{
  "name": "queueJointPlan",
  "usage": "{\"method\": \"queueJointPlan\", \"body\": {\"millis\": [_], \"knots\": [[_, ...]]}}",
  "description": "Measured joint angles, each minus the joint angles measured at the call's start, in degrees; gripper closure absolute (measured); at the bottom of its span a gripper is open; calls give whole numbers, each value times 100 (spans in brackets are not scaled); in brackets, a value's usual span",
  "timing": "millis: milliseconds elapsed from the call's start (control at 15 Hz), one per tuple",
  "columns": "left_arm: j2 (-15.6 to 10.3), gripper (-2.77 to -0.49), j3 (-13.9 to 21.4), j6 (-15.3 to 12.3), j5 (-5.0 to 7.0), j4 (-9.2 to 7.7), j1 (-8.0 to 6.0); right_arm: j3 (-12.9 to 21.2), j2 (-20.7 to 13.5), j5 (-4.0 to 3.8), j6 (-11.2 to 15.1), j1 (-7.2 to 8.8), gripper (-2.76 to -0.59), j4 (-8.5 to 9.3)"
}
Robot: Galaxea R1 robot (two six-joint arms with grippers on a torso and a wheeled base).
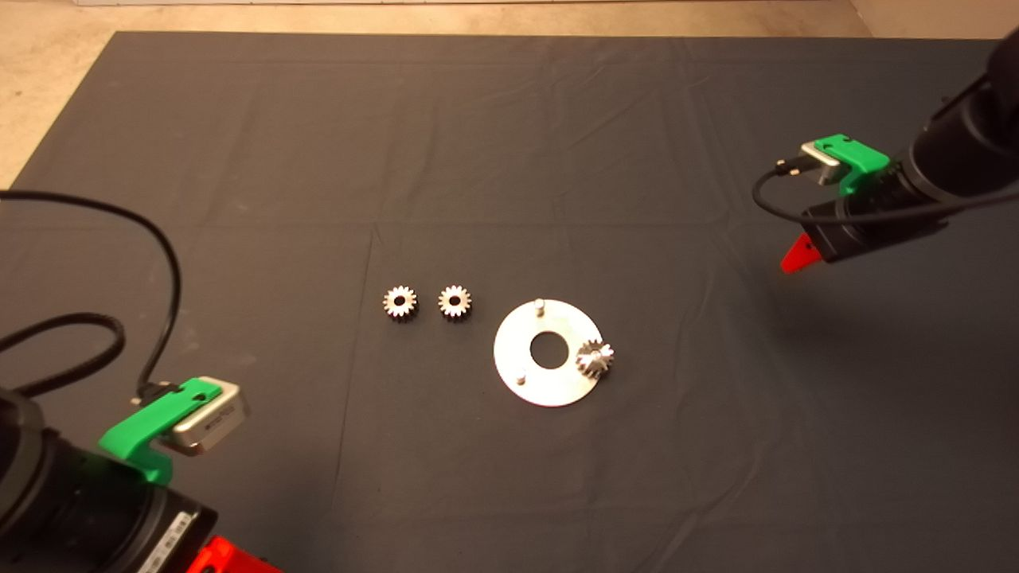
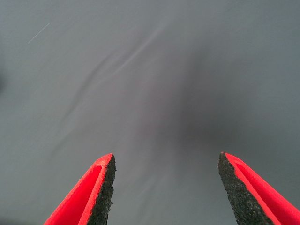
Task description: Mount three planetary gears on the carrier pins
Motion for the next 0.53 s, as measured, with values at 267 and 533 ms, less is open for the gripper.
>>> {"method": "queueJointPlan", "body": {"millis": [267, 533], "knots": [[-1, -277, 0, 0, 236, 15, -17, 1760, -1157, 52, 1096, 50, -160, 377], [215, -277, 0, 8, 209, 501, -173, 1994, -1558, -36, 1389, 179, -160, 437]]}}
